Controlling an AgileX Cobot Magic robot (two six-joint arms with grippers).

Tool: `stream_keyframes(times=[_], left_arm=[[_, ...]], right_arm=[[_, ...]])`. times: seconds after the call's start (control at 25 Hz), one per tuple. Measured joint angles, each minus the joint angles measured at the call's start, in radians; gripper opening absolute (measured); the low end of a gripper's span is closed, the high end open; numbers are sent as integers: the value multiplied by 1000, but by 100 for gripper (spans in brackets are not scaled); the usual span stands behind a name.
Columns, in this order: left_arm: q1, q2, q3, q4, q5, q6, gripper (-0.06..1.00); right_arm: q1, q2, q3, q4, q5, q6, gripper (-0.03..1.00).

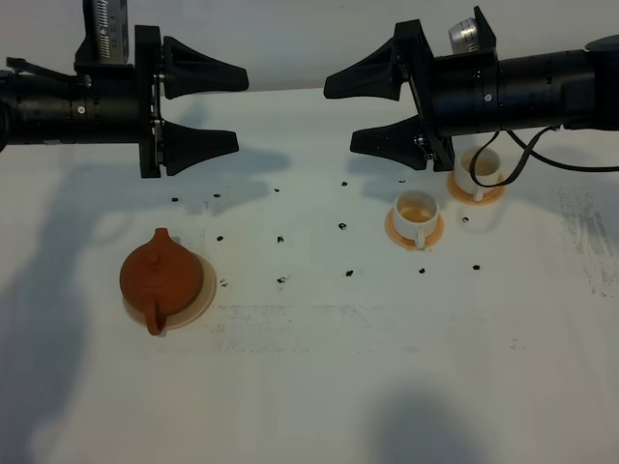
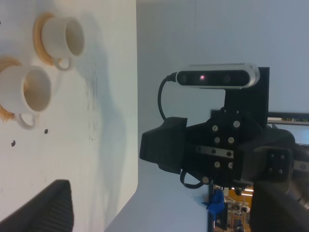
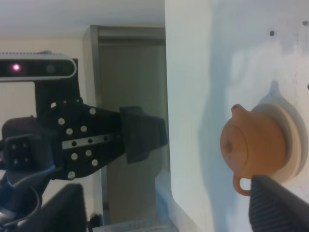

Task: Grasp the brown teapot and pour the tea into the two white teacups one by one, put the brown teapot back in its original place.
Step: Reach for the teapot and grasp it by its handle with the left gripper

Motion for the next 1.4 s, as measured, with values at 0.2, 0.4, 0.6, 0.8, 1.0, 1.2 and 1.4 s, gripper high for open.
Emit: stream_keyframes(times=[0.2,0.4,0.6,0.8,1.0,1.2,1.4], left_arm=[[0,0,0,0,0,0,73],[0,0,0,1,0,7,73],[0,0,0,1,-6,74,73],[0,-2,0,13,-20,239,73],[0,-56,0,194,-173,348,73],[0,-154,0,350,-349,355,72],[0,-238,0,495,-454,313,68]], right_arm=[[0,0,0,0,-1,-1,68],[0,0,0,0,-7,-2,68],[0,0,0,-4,-21,-29,67],[0,0,0,-19,-27,-144,62],[0,-11,0,-173,-118,-171,60],[0,-80,0,-451,-285,-90,60],[0,-156,0,-782,-363,83,59]])
